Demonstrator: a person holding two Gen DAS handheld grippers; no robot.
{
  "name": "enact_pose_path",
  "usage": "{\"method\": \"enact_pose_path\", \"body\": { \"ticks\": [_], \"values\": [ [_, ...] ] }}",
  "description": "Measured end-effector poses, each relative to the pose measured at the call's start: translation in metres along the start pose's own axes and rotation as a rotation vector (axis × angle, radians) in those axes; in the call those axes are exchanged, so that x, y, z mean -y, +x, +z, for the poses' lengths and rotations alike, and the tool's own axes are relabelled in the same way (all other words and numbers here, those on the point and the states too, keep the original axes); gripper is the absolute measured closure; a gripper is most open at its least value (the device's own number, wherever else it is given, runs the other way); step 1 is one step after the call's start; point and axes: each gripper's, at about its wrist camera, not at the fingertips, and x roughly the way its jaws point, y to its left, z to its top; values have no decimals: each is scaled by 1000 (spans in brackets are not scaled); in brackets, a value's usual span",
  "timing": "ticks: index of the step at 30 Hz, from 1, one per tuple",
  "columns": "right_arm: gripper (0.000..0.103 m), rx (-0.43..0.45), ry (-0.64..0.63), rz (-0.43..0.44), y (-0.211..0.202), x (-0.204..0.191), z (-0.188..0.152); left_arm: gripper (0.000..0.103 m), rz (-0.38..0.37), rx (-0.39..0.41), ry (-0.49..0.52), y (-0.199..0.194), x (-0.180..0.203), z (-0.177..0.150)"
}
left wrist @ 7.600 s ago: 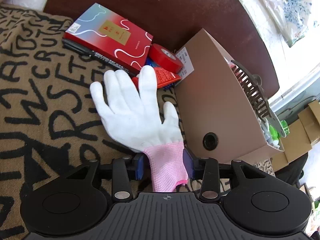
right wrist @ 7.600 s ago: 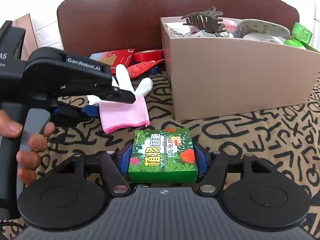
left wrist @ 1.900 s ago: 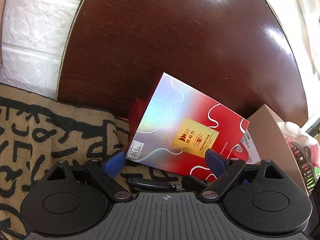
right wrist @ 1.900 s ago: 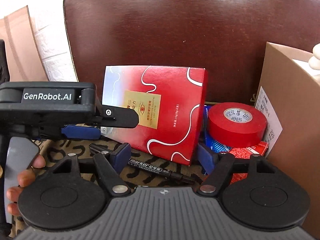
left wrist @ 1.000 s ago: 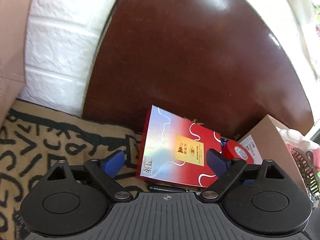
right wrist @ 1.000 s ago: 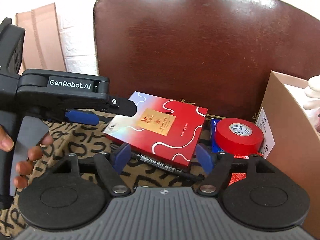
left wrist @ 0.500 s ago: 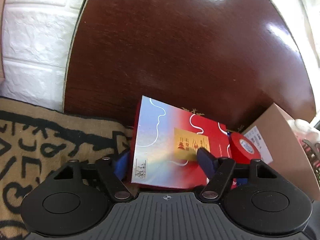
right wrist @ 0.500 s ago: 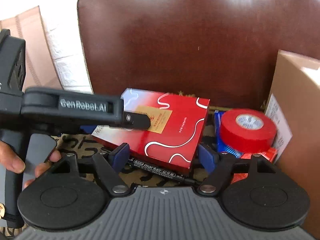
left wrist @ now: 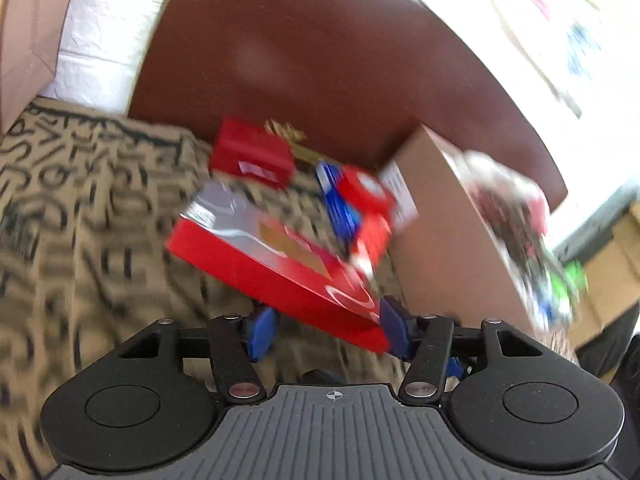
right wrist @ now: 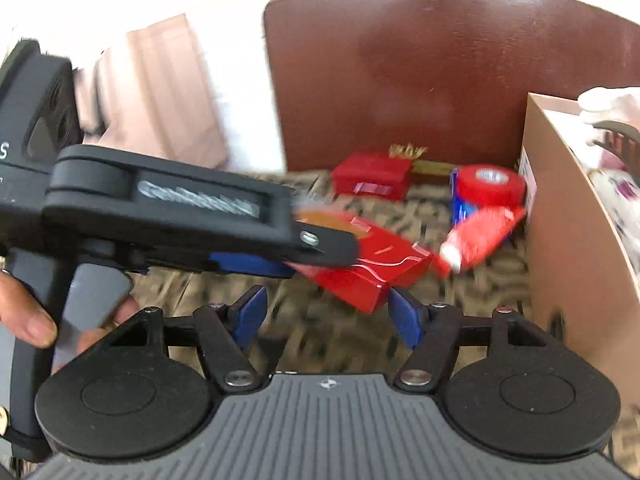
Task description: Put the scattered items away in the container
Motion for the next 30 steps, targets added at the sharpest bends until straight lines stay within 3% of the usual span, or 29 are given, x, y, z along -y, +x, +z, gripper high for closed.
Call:
{"method": "enact_pose_path", "body": {
  "ticks": [4,8,14,17,20,26,30],
  "values": [
    [28,-43,-57,-7,-29,-6,-29,17,-7,-43,-50,-24,-2,-42],
    [23,-41,-37,-60,-45,3,-32,13,59,-60,-39,-47,-9,-53],
    [22,-20,-43,-61,-42,3,-37,9,161,50,-18,-54,-24,-26],
    [22,-31,-48,-52,-34,5,-37,9,142,34,10,-36,-32,-9],
    [22,-40,-54,-53,-22,9,-34,9,194,10,28,-16,-42,3],
    [22,-64,-75,-36,3,17,-29,9,171,-21,77,10,-50,15],
    [22,-63,-97,-28,13,19,-25,17,109,-60,119,19,-46,17]
  ]
}}
